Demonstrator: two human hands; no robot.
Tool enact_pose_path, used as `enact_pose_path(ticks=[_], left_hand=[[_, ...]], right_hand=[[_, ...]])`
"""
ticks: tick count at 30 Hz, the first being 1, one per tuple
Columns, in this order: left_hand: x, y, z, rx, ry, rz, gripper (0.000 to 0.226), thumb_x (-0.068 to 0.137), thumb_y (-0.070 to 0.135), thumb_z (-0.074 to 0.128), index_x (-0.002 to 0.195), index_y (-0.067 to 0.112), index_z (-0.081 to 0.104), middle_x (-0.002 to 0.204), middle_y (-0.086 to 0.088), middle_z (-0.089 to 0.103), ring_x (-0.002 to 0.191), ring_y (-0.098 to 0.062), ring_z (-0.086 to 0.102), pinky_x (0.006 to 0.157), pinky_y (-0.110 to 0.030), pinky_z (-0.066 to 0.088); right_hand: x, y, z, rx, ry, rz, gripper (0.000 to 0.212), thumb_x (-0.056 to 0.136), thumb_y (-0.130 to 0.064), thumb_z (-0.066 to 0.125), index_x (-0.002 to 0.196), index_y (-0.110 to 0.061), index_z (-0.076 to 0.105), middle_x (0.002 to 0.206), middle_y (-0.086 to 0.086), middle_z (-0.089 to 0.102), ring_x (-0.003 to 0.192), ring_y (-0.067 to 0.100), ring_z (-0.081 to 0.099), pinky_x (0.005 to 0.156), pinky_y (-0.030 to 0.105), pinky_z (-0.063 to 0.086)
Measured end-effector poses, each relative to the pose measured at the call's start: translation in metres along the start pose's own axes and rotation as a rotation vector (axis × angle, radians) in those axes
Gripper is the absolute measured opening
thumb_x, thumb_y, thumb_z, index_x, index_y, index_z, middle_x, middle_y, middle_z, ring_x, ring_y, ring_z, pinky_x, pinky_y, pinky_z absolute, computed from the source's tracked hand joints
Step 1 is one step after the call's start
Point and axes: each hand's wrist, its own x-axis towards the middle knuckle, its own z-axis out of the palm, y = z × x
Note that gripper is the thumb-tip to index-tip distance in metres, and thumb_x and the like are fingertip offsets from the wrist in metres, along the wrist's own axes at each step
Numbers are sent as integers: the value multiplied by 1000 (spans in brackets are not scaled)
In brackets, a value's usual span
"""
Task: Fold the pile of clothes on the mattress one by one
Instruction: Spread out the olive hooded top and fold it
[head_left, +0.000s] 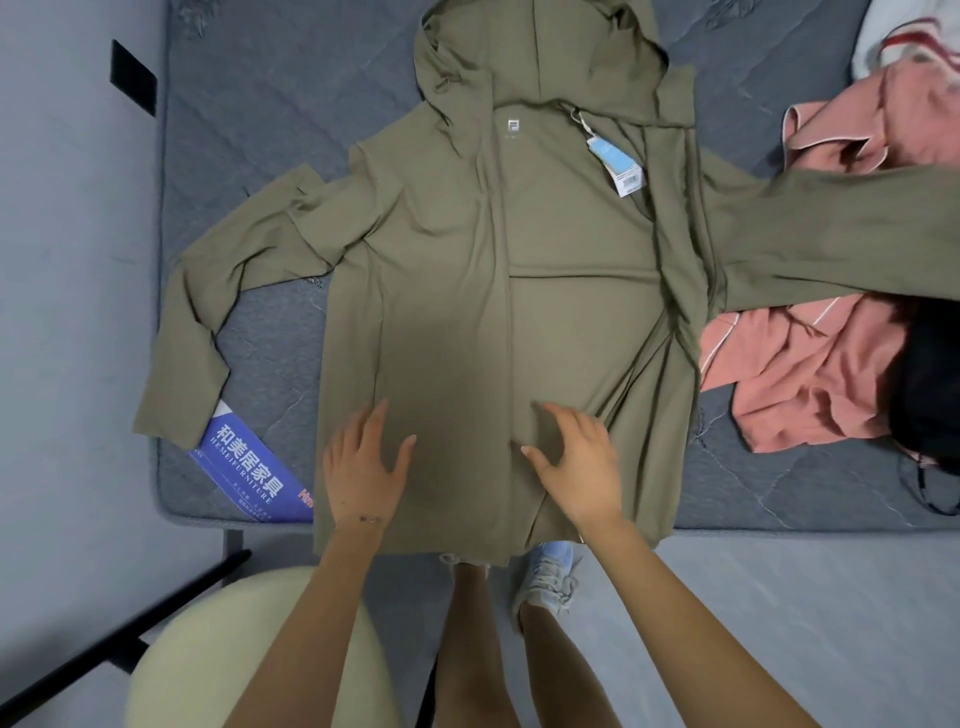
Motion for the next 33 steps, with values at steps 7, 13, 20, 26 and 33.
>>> enact_pose_path(ticks=[7,13,20,26,33], left_hand=[[46,62,0,52,-21,164,62,92,54,46,145,23,41,153,-8,34,144,-27,24,119,-48,13],[102,107,10,98,-102,290,68,91,55,50,150,32,24,160,-3,14,148,-26,11,118,-50,8],[162,154,19,180,-146,509,71,90,54,53,150,30,26,159,-6,21,147,-28,16,118,-51,7],[192,205,36,155,-168,603,70,90,52,54,150,30,26,158,-7,21,146,-29,16,118,-49,7],[207,278,73,181,-305,759,62,98,45,43,152,31,15,160,-10,10,147,-27,9,119,-46,6]], right_hand=[[43,-7,-47,-187,55,-48,68,84,-51,63,143,-24,42,147,4,41,142,28,25,113,41,18],[86,-4,-78,-209,110,51,76,86,-53,59,150,-27,28,154,5,31,146,27,16,116,41,11],[125,6,-110,-129,176,213,84,86,-53,61,153,-29,17,161,5,15,148,27,5,118,43,7],[150,28,-129,21,267,310,87,84,-49,65,153,-27,17,160,5,16,148,25,7,116,44,11],[169,69,-139,408,337,410,73,93,-23,62,150,-2,22,152,18,31,141,30,28,117,33,20]])
